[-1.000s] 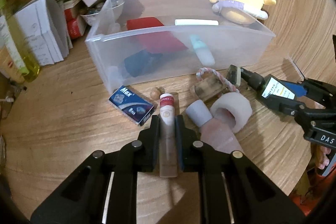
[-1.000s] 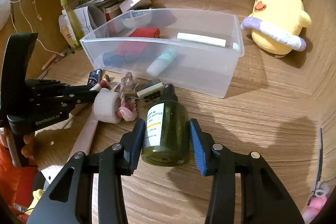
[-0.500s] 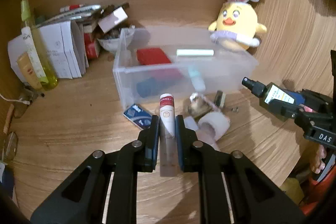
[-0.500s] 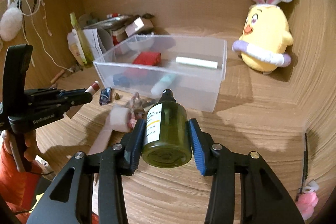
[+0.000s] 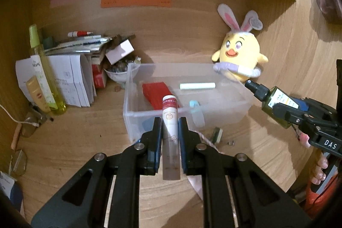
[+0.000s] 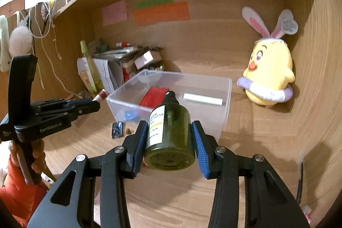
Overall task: Organize objects
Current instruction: 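Lower both held items into the clear box and open both tools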
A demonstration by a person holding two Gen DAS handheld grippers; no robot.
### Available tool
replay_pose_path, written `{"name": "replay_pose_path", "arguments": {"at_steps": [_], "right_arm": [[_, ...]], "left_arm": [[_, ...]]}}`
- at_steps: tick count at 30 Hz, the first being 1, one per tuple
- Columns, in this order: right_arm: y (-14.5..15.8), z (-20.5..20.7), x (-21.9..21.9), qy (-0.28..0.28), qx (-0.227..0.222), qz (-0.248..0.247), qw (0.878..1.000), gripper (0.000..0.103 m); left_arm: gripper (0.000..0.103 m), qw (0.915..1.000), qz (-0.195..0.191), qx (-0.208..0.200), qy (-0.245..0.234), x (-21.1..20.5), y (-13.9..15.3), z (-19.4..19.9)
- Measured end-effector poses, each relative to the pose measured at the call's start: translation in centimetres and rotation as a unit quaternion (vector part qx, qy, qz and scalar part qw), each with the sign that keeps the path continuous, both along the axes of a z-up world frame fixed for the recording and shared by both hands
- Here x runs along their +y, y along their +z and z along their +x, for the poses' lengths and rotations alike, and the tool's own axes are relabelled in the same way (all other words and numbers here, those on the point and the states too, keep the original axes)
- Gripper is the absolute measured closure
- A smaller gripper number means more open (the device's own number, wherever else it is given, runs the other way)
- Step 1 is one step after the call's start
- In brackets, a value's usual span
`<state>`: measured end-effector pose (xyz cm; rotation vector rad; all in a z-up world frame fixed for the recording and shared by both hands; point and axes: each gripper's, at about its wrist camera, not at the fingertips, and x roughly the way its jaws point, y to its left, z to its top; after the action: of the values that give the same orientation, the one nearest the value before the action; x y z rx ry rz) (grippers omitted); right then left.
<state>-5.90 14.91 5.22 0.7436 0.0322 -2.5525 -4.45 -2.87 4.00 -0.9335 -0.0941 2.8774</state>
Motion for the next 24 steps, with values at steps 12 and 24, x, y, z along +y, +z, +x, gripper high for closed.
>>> {"name": "replay_pose_path", "arguments": {"at_steps": [12,24], "right_arm": [[2.3,-3.5,-0.5,-0.002,0.021,-0.005,1.0,0.065],[2.5,-8.3,-2.2,0.005,0.003,0.008,1.0,0.065]], "left_arm": [[0.089,0.9994,0.006,0.03,0.013,-0.1,3.1,-2.9],[0.089,0.9994,0.018,0.018,0.022,0.0,3.1,-6.8]]}}
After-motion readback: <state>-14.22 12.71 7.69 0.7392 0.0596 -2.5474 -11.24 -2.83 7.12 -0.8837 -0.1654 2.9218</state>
